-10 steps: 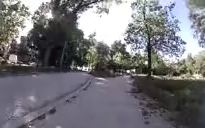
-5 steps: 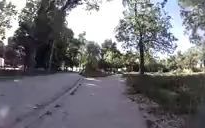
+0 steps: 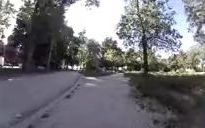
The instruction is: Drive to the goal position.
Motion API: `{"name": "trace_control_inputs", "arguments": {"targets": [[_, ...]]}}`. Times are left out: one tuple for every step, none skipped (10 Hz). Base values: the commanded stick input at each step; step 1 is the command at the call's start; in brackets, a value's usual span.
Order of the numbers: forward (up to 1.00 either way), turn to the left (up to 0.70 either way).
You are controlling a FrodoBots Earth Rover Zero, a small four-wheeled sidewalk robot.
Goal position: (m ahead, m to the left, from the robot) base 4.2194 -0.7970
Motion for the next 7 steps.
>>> {"name": "trace_control_inputs", "arguments": {"targets": [[0.7, -0.35], [0.7, -0.35], [0.7, -0.35], [0.7, -0.35], [0.7, -0.31], [0.7, 0.0], [0.7, 0.0]]}}
